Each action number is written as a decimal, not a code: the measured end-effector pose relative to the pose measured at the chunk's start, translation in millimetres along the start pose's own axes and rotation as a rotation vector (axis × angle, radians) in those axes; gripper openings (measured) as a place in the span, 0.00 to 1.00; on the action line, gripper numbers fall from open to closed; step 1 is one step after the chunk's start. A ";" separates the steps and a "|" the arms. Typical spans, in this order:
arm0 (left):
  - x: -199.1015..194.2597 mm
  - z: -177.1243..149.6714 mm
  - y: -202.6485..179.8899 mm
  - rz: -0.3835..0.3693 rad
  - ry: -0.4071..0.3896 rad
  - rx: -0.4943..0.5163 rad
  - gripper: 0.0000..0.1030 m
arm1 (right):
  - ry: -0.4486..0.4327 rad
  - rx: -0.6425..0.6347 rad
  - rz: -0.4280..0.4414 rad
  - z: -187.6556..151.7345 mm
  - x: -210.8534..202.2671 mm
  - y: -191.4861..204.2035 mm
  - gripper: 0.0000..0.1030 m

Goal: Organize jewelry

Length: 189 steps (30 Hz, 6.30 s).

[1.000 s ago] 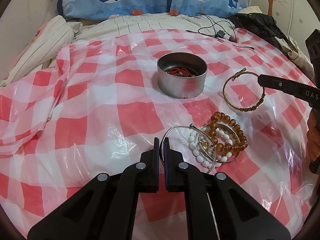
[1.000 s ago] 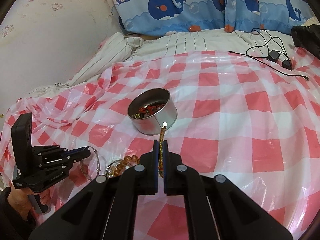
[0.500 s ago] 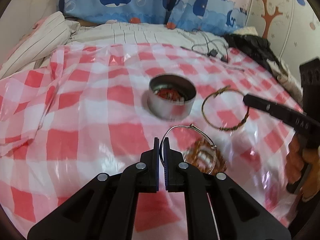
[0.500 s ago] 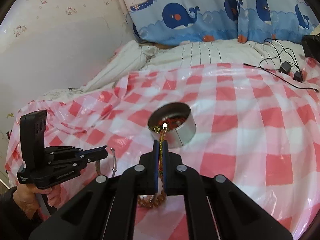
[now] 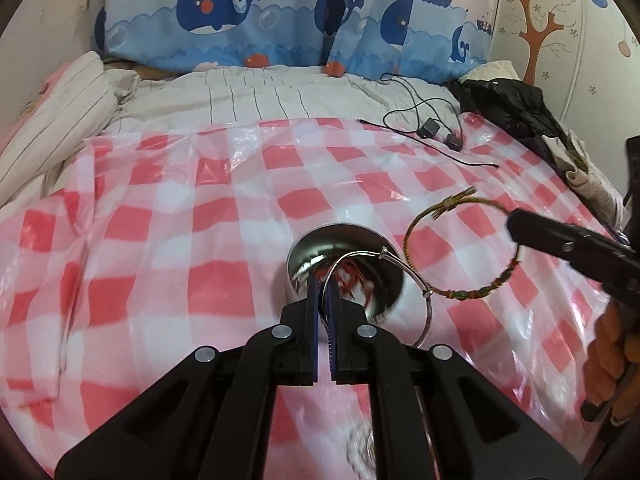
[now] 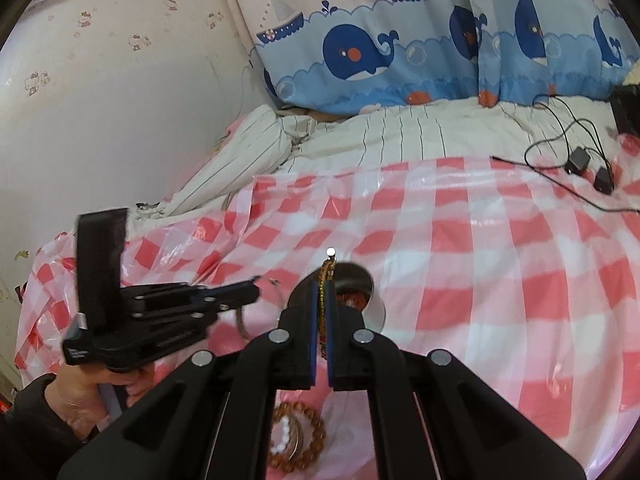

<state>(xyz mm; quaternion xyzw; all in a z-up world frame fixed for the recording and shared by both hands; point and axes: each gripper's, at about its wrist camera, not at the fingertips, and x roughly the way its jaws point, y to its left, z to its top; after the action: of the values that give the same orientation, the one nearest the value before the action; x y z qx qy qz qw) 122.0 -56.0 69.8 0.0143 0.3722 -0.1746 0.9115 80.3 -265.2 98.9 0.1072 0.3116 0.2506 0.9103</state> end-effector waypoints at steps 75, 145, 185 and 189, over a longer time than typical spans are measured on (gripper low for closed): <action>-55.7 -104.1 -8.0 0.281 0.068 0.002 0.93 | 0.206 0.002 -0.286 -112.7 -3.8 17.7 0.75; -30.8 -84.5 25.0 0.054 0.094 -0.073 0.05 | 0.281 0.008 -0.413 -91.9 17.9 -9.7 0.85; -20.7 -92.0 -2.4 -0.086 0.190 0.022 0.16 | 0.294 -0.009 -0.408 -94.4 20.9 -6.2 0.86; -37.0 -94.1 -13.8 -0.048 0.169 0.105 0.59 | 0.290 -0.001 -0.404 -93.4 20.2 -7.6 0.86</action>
<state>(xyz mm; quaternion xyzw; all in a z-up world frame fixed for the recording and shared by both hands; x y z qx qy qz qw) 29.6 -43.0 28.5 0.0679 0.4382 -0.2137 0.8704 38.9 -257.5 12.8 0.0049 0.4539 0.0764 0.8878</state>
